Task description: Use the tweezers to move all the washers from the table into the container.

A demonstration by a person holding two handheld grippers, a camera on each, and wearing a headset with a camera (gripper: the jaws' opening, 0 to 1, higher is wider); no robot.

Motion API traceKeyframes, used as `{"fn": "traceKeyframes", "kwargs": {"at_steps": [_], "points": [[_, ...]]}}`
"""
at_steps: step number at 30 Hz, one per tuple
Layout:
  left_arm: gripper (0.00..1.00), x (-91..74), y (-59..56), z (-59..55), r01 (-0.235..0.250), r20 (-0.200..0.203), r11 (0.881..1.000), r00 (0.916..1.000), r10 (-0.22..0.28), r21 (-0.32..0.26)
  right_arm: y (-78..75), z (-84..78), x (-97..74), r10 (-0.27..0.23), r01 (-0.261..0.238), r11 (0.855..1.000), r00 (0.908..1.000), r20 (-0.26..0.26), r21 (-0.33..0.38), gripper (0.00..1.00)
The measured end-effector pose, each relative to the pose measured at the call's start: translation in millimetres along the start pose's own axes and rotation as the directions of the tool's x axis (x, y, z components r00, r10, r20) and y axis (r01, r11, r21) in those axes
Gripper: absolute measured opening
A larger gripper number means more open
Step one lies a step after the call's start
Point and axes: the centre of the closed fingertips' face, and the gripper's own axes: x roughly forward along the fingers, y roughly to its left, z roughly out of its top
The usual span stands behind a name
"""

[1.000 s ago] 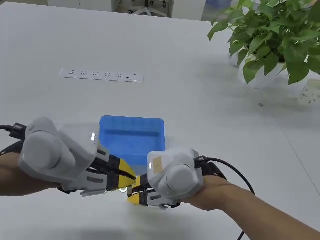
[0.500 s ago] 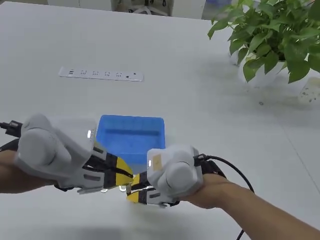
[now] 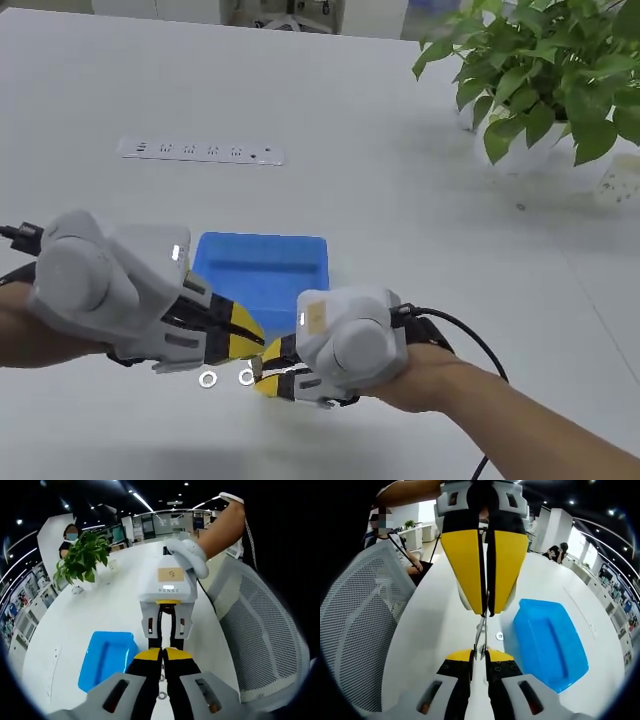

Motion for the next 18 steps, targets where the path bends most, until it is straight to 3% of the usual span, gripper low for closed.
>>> {"fn": "traceKeyframes", "kwargs": {"at_steps": [18], "points": [[0.05,14.2,9.7,5.9,0.047,0.005,0.998,0.9989,-0.047,0.044,-11.1,-14.9,-11.4,-0.057,0.058,0.998,0.9983,-0.01,0.031,0.12]]}}
